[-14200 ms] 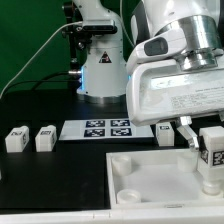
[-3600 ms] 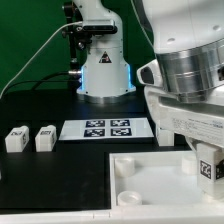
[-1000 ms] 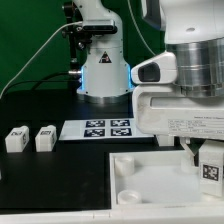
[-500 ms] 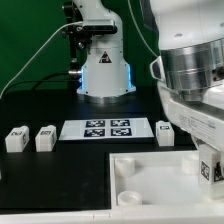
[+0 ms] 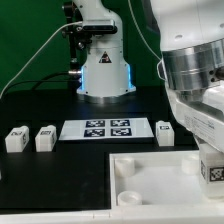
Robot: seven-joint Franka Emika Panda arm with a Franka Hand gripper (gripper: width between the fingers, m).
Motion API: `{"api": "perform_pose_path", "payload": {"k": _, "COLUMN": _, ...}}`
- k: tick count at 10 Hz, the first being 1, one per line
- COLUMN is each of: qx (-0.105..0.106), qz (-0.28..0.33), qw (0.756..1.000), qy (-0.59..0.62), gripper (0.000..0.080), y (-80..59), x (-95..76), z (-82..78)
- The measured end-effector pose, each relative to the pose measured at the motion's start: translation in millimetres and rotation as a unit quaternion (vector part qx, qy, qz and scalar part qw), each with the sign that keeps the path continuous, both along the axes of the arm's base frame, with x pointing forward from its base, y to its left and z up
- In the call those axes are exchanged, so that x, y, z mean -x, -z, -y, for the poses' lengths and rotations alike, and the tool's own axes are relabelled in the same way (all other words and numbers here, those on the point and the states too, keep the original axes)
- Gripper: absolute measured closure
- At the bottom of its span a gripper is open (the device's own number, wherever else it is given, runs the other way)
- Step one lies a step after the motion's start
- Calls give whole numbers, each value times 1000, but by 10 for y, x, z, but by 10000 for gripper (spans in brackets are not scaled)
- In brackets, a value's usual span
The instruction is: Assemble one leg
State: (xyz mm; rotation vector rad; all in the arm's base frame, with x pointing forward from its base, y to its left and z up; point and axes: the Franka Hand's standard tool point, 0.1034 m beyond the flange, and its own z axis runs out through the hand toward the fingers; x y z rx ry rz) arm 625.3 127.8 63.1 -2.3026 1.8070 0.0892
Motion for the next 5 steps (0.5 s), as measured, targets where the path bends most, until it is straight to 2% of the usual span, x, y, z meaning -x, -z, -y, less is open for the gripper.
{"api": "perform_pose_path", "payload": {"k": 1, "qx": 8, "qz": 12, "qw": 997, "qy": -69, "gripper": 180, "y": 4, "x": 5, "z": 27}}
{"api": "perform_pose_path", "payload": {"k": 2, "qx": 18, "qz": 23, "qw": 992, "qy": -125, "gripper": 155, "y": 2, "x": -1, "z": 64}}
{"api": "perform_pose_path", "payload": {"k": 4, "qx": 50, "qz": 50, "qw": 957, "qy": -282, "gripper": 151, "y": -8, "x": -18, "z": 80}}
{"api": "perform_pose_path", "payload": {"k": 5, "qx": 54, "qz": 57, "qw": 942, "qy": -326, "gripper": 151, "y": -5, "x": -19, "z": 92}}
